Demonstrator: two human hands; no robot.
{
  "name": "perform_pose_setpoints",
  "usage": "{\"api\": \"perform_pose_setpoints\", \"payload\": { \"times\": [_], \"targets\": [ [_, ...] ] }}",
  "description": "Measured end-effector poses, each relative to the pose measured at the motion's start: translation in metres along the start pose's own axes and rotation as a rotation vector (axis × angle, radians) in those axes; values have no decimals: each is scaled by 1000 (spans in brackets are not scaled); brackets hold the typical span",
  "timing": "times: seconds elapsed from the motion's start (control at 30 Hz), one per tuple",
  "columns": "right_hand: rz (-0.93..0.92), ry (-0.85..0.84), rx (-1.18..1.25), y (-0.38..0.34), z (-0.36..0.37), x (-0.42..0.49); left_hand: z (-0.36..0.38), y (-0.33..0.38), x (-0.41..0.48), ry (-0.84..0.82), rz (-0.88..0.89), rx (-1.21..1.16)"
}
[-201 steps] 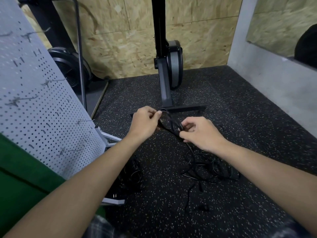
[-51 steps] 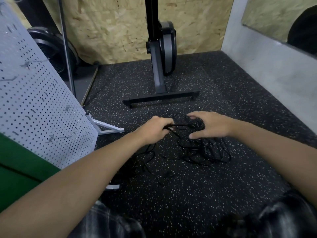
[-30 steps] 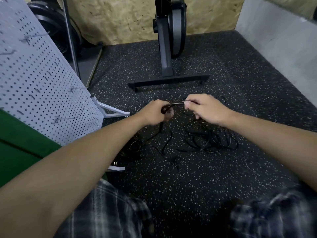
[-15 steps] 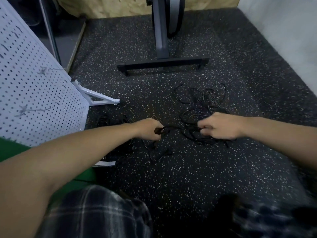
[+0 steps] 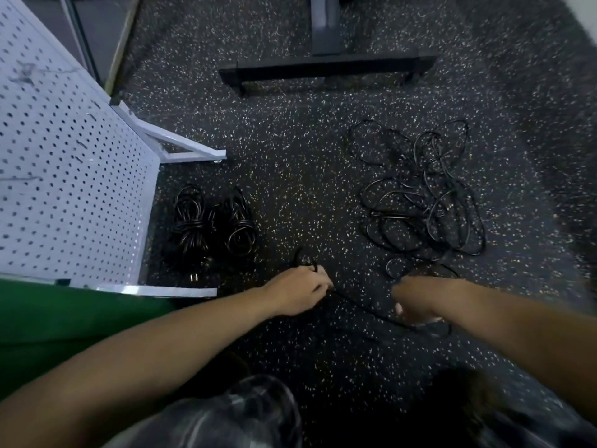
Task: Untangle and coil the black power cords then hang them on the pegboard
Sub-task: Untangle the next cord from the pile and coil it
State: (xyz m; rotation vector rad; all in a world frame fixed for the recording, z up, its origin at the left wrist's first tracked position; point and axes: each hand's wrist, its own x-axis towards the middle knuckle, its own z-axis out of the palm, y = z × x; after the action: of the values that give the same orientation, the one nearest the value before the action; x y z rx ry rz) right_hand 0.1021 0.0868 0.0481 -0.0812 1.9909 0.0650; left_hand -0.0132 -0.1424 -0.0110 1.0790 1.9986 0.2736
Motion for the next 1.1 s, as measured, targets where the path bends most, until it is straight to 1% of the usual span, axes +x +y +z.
{"api": "perform_pose_setpoints", "payload": {
  "times": [0.03, 0.1, 0.17, 0.2, 0.27, 0.33, 0.4, 0.5, 0.57, 0.63, 0.73, 0.8, 0.87, 0.97, 1.1],
  "targets": [
    [3, 53, 91, -3, -1, 8, 3, 1, 2, -22, -3, 29],
    [23, 266, 340, -6, -8, 22, 9, 3, 6, -55, -2, 87],
    [11, 506, 688, -10, -15, 33, 11, 6, 11, -36, -4, 101],
    [-7, 581, 856, -14, -20, 35, 11, 7, 14, -17, -1, 95],
    [-55, 657, 1067, -22, -30, 38, 10, 9, 16, 4, 24, 97],
    [-93, 661, 1178, -31, -38, 43, 9, 9, 18, -7, 51, 126],
    [-115, 648, 1160, -38, -45, 46, 9, 11, 20, -38, 51, 165],
    [-120, 655, 1048, -47, -50, 51, 9, 13, 24, -85, 40, 218],
    [-115, 689, 996, -52, -51, 54, 11, 11, 24, -103, 64, 238],
    [-93, 738, 996, -53, -51, 56, 16, 8, 22, -76, 91, 202],
    [-11, 800, 1012, -49, -52, 54, 19, -5, 17, 47, 130, 85],
    [16, 815, 1032, -41, -53, 52, 20, -15, 12, 205, 129, -49],
    [21, 830, 1036, -35, -54, 49, 19, -23, 9, 338, 129, -104],
    [15, 825, 968, -34, -56, 41, 10, -22, 7, 448, 93, -189],
    [-1, 817, 974, -28, -66, 22, -13, -8, 1, 548, 81, -261]
  ]
}}
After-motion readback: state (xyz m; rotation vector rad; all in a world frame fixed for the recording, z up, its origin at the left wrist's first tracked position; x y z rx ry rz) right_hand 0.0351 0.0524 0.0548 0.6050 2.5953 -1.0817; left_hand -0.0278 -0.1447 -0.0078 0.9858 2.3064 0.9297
